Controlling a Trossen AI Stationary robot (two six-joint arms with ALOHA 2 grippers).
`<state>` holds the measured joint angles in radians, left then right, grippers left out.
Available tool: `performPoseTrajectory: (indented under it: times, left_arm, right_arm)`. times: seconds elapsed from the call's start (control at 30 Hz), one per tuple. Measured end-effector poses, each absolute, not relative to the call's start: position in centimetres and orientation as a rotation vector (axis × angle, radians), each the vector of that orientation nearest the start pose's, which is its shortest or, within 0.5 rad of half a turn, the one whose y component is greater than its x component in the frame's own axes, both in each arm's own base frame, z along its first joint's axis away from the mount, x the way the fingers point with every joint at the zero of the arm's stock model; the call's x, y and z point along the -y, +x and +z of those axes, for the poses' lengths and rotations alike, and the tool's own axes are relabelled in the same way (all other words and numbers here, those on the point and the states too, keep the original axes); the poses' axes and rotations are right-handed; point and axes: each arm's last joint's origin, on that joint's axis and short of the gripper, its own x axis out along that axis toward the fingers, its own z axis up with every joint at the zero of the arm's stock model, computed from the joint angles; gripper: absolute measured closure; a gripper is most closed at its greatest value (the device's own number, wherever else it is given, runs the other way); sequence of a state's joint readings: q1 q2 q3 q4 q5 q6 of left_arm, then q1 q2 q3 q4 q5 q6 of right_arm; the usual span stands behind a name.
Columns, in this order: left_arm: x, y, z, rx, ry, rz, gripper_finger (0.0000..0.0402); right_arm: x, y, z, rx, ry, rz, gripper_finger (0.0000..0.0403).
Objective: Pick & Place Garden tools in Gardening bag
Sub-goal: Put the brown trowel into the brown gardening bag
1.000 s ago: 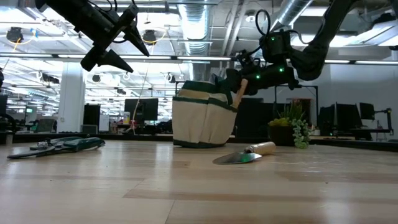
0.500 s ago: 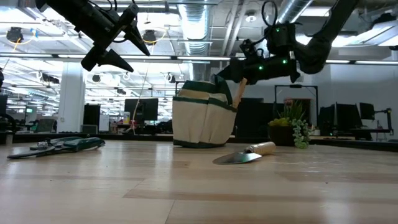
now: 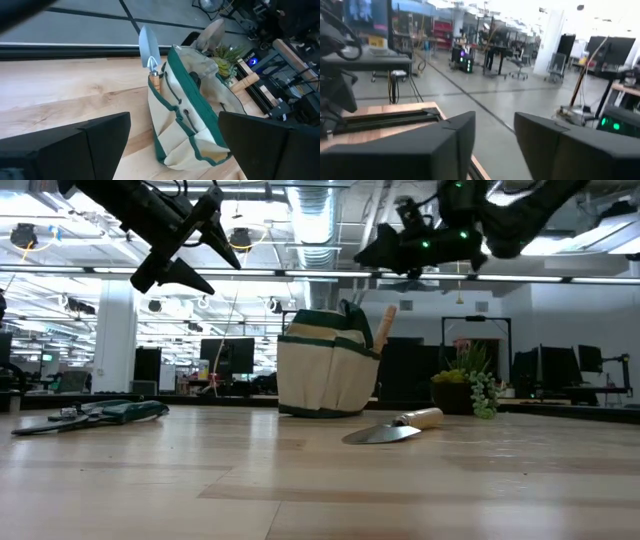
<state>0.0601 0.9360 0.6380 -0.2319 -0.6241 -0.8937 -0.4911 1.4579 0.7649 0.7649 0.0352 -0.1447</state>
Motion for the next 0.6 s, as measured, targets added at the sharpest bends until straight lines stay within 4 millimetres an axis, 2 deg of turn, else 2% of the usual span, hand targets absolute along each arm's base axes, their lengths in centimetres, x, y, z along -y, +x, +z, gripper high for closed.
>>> performPoseTrajectory:
  times: [0.1, 0.3, 0.43, 0.6]
  left_arm:
    - [-2.9, 19.2, 25.6, -0.171, -0.682, 0.859, 0.0108]
    - [-2.9, 19.2, 25.6, -0.163, -0.679, 0.869, 0.0108]
    - [-2.9, 19.2, 25.6, -0.164, -0.677, 0.868, 0.0108]
    - [-2.9, 19.2, 25.6, -0.176, -0.649, 0.864, 0.0108]
  right_arm:
    - [15.6, 29.0, 27.1, -0.019, -0.142, -0.530, 0.0309]
    - [17.1, 32.2, 27.2, -0.153, -0.113, -0.511, 0.0394]
    - [17.4, 33.4, 26.6, -0.191, -0.089, -0.501, 0.0392]
    - [17.5, 33.5, 25.6, -0.248, -0.054, -0.498, 0.0399]
